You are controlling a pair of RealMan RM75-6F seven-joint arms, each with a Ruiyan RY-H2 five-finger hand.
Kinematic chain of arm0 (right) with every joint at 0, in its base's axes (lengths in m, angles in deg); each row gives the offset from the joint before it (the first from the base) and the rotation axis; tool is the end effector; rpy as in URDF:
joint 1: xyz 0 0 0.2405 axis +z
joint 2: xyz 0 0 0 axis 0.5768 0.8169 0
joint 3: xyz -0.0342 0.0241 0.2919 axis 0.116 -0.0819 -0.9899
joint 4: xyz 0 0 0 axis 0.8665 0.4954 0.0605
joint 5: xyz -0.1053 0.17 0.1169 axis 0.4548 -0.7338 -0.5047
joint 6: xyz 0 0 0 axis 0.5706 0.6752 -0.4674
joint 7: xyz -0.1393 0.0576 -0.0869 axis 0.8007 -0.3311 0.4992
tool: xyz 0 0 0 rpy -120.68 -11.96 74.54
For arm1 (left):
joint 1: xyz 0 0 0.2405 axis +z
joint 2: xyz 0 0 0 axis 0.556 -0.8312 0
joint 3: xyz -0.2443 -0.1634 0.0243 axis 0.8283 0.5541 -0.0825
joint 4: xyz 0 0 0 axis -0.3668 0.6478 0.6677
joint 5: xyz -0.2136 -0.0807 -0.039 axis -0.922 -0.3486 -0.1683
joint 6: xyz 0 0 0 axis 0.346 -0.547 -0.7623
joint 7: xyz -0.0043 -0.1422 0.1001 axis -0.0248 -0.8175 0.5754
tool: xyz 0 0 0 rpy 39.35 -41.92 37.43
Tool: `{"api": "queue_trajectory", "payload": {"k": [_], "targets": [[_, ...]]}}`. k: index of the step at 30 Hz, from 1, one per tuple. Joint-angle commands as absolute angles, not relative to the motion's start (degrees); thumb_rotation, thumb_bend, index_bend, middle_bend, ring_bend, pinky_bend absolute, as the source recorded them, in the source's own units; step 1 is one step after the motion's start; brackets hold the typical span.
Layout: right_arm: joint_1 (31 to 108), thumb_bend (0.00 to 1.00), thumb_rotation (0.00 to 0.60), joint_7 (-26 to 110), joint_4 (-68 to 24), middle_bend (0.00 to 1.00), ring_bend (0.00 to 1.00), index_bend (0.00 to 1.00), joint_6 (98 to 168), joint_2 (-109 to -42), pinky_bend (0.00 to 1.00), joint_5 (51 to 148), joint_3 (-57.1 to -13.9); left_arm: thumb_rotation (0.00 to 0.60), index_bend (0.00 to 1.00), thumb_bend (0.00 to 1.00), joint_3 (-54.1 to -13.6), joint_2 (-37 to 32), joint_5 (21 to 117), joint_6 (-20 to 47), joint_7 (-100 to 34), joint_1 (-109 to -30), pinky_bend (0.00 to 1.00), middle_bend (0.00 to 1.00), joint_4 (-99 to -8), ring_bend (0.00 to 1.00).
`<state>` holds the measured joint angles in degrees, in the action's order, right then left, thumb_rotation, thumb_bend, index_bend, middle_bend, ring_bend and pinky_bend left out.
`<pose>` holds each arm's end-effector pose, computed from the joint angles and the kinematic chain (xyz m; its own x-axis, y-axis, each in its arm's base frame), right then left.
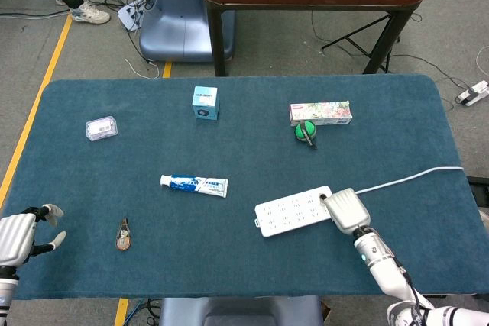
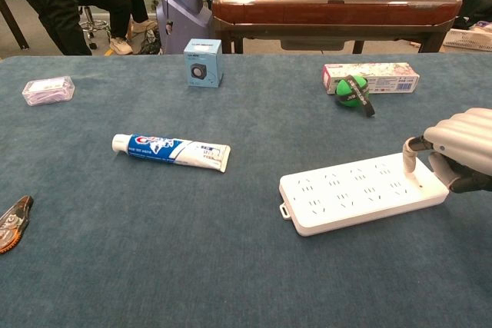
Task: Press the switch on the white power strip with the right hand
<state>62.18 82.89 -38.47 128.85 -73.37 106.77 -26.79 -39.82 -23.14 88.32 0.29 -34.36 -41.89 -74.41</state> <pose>-0.2755 -0.3080 -0.0219 0.7470 -0.2549 0.6141 -0.6626 -0.3613 0.6560 -0.3642 0.2316 0.1501 0.3754 0.1205 0.9190 0.9233 0.0383 -0.3822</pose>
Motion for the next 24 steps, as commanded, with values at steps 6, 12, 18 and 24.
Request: {"api": "queue_trajectory", "payload": {"k": [6,12,18,24], "targets": [[62.57,1.0,0.6,82.83,-38.22,0.98,1.0,0.36,128.64,-73.5,1.0,106.29,-26.43,0.6,0.54,0.27,-39.88,-23.26,88.26,0.49,-34.14,-41.92,0.55,0.54,-74.39,0.43],[63.06,1.0,0.6,82.93,-38.25,0.98,1.0,0.36,127.75,-73.36,1.0,105.43,-26.1,0.6,0.54,0.27,-39.77,-23.3,88.01,0.31,-33.72,-41.82,0.55,0.54,-74.43,0.43],[63.62,1.0,0.6,83.41,-38.32,0.98,1.0,0.36,126.99,-73.25,1.0,104.32,-25.78,0.6,0.54,0.27,-39.73,-23.43,87.91,0.28,-33.67,-41.77,0.55,0.54,-74.45,0.43],[62.73,1.0,0.6,82.24,-40.25,0.98,1.0,0.36,130.74,-72.12,1.0,107.55,-25.5,0.6,0.54,0.27,-39.67,-23.48,87.93,0.16,-33.84,-41.71,0.55,0.54,-74.6,0.43]]}}
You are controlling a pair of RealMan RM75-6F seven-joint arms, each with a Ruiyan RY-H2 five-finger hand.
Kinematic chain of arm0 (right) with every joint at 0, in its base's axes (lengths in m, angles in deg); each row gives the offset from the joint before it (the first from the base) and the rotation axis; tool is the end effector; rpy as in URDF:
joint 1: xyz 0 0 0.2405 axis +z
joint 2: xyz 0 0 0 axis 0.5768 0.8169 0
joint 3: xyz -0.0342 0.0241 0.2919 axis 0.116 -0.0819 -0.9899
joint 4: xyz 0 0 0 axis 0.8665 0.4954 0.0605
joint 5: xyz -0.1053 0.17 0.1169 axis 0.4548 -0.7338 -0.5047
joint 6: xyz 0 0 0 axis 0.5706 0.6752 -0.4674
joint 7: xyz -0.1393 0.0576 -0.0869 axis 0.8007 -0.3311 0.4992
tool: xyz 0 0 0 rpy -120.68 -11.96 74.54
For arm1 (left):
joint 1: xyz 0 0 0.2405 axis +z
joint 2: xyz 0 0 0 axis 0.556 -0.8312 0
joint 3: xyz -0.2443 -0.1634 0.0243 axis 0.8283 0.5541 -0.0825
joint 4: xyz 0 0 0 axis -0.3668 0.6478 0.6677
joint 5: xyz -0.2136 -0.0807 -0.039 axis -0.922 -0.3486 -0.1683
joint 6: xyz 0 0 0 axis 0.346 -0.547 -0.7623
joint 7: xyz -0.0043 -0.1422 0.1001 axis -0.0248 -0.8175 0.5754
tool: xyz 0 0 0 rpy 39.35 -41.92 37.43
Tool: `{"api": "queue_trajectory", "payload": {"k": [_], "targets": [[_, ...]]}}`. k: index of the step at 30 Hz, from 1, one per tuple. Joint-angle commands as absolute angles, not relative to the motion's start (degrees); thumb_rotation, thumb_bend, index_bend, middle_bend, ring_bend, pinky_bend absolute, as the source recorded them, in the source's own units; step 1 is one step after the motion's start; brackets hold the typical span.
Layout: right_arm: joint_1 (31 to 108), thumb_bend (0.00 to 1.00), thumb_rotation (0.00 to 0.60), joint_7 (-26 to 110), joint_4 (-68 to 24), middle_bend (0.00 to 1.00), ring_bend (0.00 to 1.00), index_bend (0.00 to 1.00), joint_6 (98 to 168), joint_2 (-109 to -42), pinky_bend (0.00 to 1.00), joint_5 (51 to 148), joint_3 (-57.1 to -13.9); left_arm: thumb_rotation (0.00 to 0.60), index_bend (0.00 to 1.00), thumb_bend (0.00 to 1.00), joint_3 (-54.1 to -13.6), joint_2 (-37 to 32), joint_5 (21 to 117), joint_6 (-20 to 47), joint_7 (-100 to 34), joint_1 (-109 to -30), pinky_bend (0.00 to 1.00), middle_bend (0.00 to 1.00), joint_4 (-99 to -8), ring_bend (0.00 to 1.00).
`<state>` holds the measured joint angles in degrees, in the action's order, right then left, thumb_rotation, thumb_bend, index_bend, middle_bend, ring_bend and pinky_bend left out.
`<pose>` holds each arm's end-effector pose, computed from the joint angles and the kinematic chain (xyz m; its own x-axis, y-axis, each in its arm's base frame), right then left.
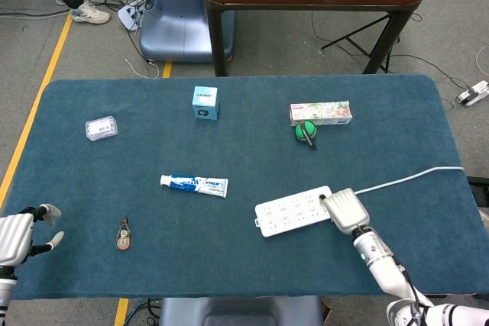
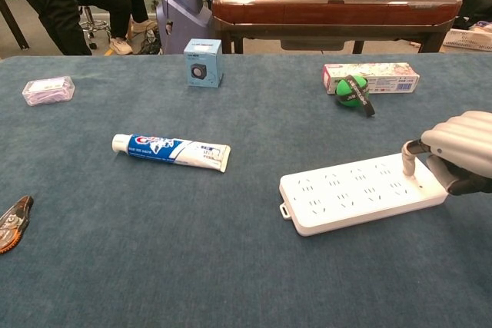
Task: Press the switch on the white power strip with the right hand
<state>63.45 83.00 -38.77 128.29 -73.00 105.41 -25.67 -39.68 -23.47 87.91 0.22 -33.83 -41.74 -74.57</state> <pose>-0.2758 -0.3085 -0.0237 0.7525 -0.2725 0.5996 -0.6570 -0.3737 0.6547 -0.3654 0.2313 0.1530 0.3849 0.1178 0.9154 0.9187 0.0465 -0.3923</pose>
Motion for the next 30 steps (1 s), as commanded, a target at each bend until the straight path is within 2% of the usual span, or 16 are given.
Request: {"api": "queue_trajectory", "payload": {"k": [1,6,9,14,16,18,19,22,26,30], "targets": [[62.35,1.0,0.6,81.94,-41.06,0.98,1.0,0.36,131.92,-71.59,1.0,108.59,-25.41,0.6,0.54,0.27,-39.68,-23.5,87.93,0.13,-33.86,-41.69,0.55,0.54,-74.62,0.43],[59.5,1.0,0.6,80.68,-46.2,0.98,1.0,0.36,139.14,-67.49,1.0,114.98,-24.23,0.6,0.54,0.27,-39.77,-23.55,88.16,0.1,-33.62,-41.69,0.55,0.54,-74.85,0.43],[57.38,1.0,0.6,79.12,-48.02,0.93,0.99,0.36,143.25,-65.11,1.0,118.28,-23.4,0.6,0.54,0.27,-39.88,-23.53,88.52,-0.03,-33.39,-41.68,0.55,0.54,-75.11,0.43],[52.25,0.8,0.6,75.33,-49.02,0.73,0.84,0.36,151.15,-60.99,0.97,121.75,-22.18,0.6,0.54,0.27,-40.23,-23.43,89.26,-0.07,-32.8,-41.74,0.55,0.54,-75.55,0.43],[49.91,0.73,0.6,73.65,-48.55,0.64,0.76,0.36,154.35,-59.88,0.9,122.3,-21.93,0.6,0.54,0.27,-40.37,-23.32,89.53,0.02,-32.49,-41.81,0.55,0.54,-75.68,0.43],[47.81,0.67,0.6,72.08,-47.91,0.56,0.66,0.36,156.93,-59.27,0.79,122.25,-21.83,0.6,0.54,0.27,-40.47,-23.24,89.79,0.04,-32.22,-41.88,0.55,0.54,-75.79,0.43],[46.35,0.64,0.6,71.09,-47.49,0.51,0.58,0.36,158.63,-59.06,0.71,121.86,-21.88,0.6,0.54,0.27,-40.54,-23.16,89.99,0.03,-32.04,-41.92,0.55,0.54,-75.87,0.43],[43.23,0.59,0.6,68.65,-46.06,0.43,0.42,0.36,162.31,-58.94,0.54,121.1,-22.31,0.6,0.54,0.27,-40.62,-23.03,90.32,0.04,-31.97,-42.02,0.55,0.54,-76.07,0.43],[40.38,0.57,0.6,63.71,-43.53,0.39,0.36,0.36,165.44,-58.92,0.4,121.11,-22.94,0.6,0.54,0.27,-40.73,-23.08,90.79,0.14,-32.06,-42.2,0.55,0.54,-76.43,0.43],[38.89,0.57,0.6,59.15,-41.89,0.38,0.36,0.36,166.46,-58.12,0.39,121.27,-23.68,0.6,0.54,0.27,-40.84,-23.01,91.41,0.03,-31.86,-42.35,0.55,0.54,-76.76,0.43]]}}
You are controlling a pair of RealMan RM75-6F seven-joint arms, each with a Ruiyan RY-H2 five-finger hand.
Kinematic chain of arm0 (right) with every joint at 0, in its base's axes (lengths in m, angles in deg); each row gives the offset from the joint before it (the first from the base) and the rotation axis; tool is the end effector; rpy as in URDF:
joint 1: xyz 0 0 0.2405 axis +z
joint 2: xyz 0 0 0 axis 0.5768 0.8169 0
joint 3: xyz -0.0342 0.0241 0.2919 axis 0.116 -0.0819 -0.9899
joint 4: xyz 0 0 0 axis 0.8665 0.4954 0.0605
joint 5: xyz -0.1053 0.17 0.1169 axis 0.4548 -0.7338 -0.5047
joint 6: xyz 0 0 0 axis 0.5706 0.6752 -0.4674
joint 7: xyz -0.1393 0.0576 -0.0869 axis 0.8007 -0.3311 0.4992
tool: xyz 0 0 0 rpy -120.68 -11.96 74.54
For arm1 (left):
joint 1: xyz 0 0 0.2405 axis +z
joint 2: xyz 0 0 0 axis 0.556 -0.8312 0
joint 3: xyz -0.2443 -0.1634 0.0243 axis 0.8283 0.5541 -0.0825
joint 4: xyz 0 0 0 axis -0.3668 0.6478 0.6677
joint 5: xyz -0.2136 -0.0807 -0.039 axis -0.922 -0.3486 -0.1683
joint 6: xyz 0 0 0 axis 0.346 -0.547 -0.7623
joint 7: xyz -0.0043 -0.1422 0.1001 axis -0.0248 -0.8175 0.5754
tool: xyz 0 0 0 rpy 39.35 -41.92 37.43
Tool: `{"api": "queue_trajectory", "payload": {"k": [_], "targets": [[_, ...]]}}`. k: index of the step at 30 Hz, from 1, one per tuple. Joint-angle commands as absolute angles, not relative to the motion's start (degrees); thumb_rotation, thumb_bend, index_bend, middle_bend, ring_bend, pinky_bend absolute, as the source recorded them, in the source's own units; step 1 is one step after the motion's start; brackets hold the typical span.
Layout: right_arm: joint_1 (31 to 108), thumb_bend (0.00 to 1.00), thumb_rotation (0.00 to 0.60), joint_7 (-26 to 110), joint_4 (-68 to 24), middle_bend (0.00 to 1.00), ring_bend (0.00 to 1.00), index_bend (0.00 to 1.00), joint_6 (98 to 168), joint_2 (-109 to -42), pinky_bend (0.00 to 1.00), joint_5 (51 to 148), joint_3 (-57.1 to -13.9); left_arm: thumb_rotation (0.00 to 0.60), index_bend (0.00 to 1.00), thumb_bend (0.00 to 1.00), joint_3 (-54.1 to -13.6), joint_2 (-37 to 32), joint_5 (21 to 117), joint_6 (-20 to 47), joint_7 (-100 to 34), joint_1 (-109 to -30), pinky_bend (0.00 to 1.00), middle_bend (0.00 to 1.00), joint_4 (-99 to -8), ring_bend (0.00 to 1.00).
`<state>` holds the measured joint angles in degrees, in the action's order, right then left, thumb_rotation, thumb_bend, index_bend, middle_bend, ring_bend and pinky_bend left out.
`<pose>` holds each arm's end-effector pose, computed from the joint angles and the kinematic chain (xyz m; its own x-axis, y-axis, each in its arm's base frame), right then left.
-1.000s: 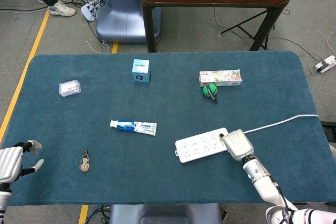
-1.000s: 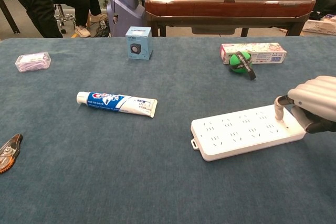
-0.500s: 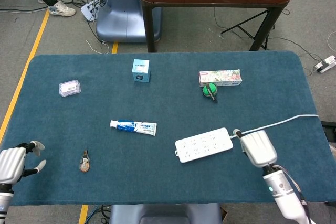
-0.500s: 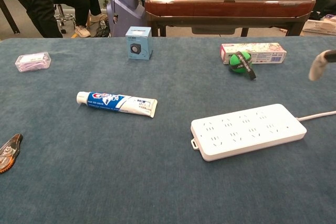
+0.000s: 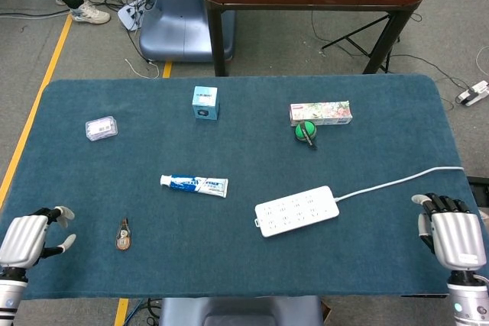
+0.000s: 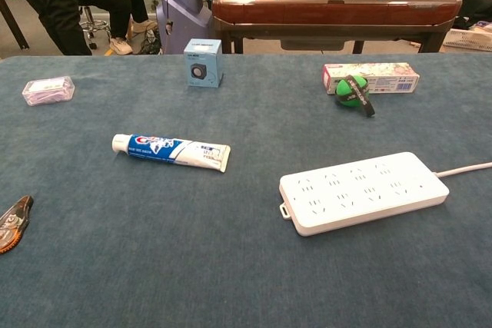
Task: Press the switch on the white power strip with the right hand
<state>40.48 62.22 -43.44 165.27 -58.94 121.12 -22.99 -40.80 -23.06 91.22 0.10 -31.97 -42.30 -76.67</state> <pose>-0.3373 -0.1953 0.1506 0.5886 0.0842 0.8041 -0.8083 0.0448 0.5870 -0.3470 0.2287 0.1391 0.3892 0.1367 0.9109 0.9207 -0.0260 -0.3895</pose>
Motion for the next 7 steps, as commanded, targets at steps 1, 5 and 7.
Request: {"api": "queue_trajectory", "payload": {"k": [1,5,7], "targets": [[38.67,0.57,0.6,57.96,-41.63,0.38,0.36,0.36,166.77,-57.77,0.39,121.67,-23.96,0.6,0.54,0.27,-40.88,-22.94,91.55,-0.01,-31.71,-42.38,0.55,0.54,-76.8,0.43],[38.04,0.57,0.6,55.0,-41.37,0.38,0.36,0.36,166.48,-56.68,0.39,121.87,-24.54,0.6,0.54,0.27,-40.9,-22.61,91.73,-0.04,-31.23,-42.5,0.55,0.54,-76.79,0.43],[37.91,0.57,0.6,54.42,-41.34,0.38,0.36,0.36,165.84,-56.35,0.39,121.81,-24.73,0.6,0.54,0.27,-40.96,-22.41,91.68,0.1,-30.92,-42.57,0.55,0.54,-76.74,0.43]]}}
